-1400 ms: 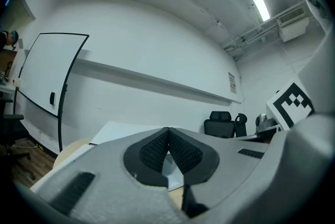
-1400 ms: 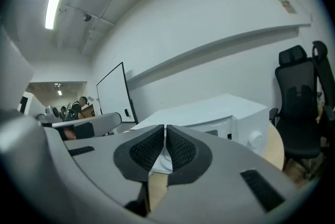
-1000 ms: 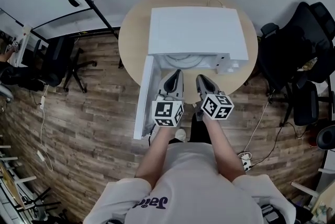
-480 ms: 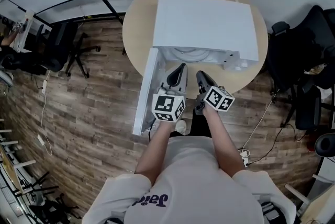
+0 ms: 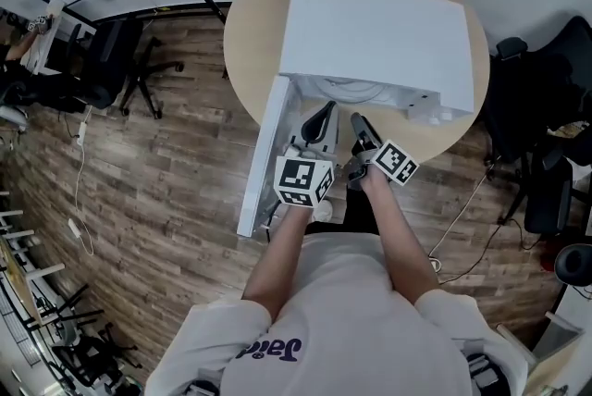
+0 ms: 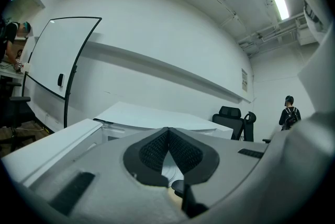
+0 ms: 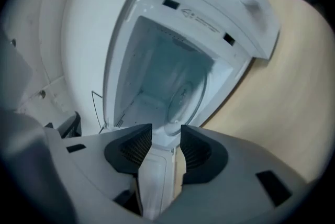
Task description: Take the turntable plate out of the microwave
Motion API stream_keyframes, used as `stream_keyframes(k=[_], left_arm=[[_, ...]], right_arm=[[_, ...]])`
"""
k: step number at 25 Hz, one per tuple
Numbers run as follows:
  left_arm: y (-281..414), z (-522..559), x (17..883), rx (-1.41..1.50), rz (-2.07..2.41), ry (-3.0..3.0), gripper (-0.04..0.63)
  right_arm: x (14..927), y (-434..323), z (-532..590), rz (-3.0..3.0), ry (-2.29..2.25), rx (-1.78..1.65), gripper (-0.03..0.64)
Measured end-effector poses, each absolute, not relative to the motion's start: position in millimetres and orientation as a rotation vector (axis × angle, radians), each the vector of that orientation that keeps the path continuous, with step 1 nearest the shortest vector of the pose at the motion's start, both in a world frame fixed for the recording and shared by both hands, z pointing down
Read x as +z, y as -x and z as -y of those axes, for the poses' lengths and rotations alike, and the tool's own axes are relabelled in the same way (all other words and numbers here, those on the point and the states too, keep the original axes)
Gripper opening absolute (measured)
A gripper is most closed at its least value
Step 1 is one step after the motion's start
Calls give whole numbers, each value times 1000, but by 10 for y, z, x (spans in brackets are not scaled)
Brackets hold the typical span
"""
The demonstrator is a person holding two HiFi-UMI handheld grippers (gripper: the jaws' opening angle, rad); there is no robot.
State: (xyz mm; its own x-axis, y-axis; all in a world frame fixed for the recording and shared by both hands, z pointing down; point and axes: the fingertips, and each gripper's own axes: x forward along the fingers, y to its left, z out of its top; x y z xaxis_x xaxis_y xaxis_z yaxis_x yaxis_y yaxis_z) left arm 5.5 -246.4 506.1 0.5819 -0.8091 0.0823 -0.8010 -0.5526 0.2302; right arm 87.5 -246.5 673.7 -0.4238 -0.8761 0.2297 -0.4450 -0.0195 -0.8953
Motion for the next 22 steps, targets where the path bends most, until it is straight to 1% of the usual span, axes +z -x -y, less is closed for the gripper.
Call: stream_keyframes(k=[7,12,22], left_arm=[[-39,2559,5128,-22,1335,-2555,14],[-49,2623,5167,6,1336,-2537,14],[-49,2655,5249,72,1320,-2514,14]], right_arm=[[7199,-1109,2646,-1408,1254,-1516,169],[7225,-1094,2840,-1387,1241,-1486,196],[7460,-1015,3030,-1242,1242,-1598,195]])
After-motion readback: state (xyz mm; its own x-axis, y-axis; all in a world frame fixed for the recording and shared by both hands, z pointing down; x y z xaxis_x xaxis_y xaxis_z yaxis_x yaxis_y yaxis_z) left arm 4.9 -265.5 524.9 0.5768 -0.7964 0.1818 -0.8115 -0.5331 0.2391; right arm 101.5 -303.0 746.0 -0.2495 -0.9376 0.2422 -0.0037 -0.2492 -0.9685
